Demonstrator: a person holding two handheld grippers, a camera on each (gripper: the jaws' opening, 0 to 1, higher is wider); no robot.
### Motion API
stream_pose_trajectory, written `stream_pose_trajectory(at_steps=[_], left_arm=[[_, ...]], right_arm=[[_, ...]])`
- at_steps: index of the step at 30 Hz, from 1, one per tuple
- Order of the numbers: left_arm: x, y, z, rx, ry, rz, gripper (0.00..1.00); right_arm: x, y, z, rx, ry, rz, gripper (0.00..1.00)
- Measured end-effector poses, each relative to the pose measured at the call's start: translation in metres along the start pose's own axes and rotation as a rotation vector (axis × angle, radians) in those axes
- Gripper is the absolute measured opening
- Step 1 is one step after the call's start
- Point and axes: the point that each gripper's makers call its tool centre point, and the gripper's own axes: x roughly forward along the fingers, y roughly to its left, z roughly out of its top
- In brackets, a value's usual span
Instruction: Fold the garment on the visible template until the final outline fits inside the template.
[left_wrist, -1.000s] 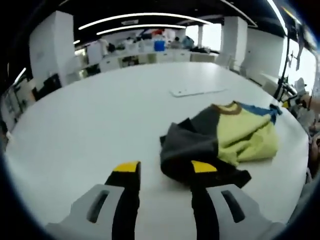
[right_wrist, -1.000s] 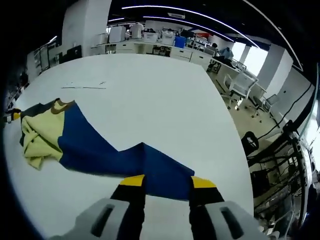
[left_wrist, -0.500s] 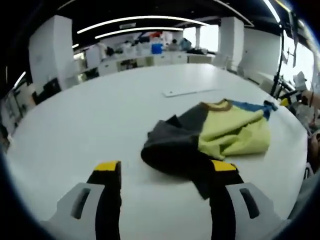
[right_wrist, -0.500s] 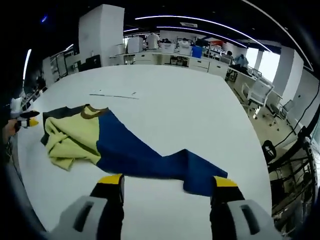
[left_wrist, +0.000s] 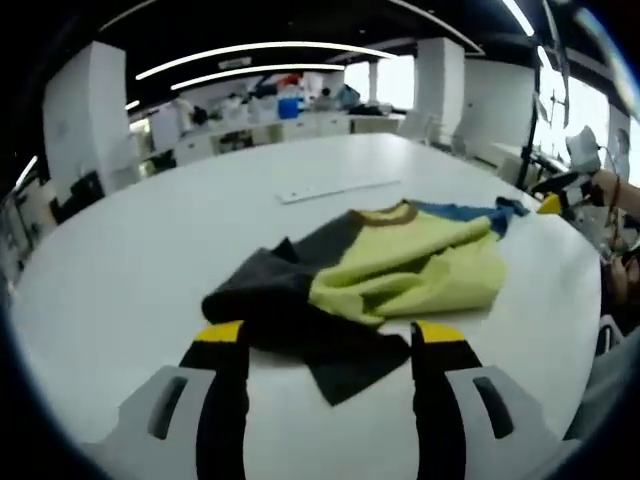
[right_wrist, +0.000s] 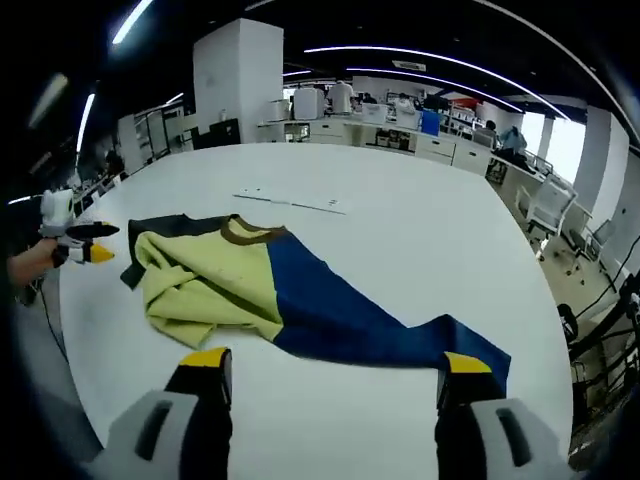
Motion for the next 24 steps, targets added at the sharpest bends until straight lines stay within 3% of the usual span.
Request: stream_pose_trajectory(at_steps=[4, 7, 12, 18, 24], left_arm=[[0.006, -0.007, -0.004, -0.023, 0.000, 0.003, 0.49], [0.012, -0.018, -0.011, -0.032, 0.012, 0.000, 0.49], [0.020, -0.032, -0.022, -0.018, 0.036, 0.006, 0.39], [0.028, -0.040, -0.033, -0.045, 0.057, 0.005, 0.35], [0.035, -0.042, -0.042, -0.052, 0.085, 0.025, 0.24]], right_arm=[[0.002, 0.020, 0.001, -0.023, -0.009, 0.034, 0.83], [0.007, 0.035, -0.001, -0.033, -0.009, 0.046, 0.82], [0.014, 0.055, -0.007, -0.051, 0.007, 0.058, 0.80], [0.024, 0.073, -0.015, -0.064, 0.015, 0.091, 0.78], [0.030, 0.095, -0.017, -0.092, 0.006, 0.115, 0.76]])
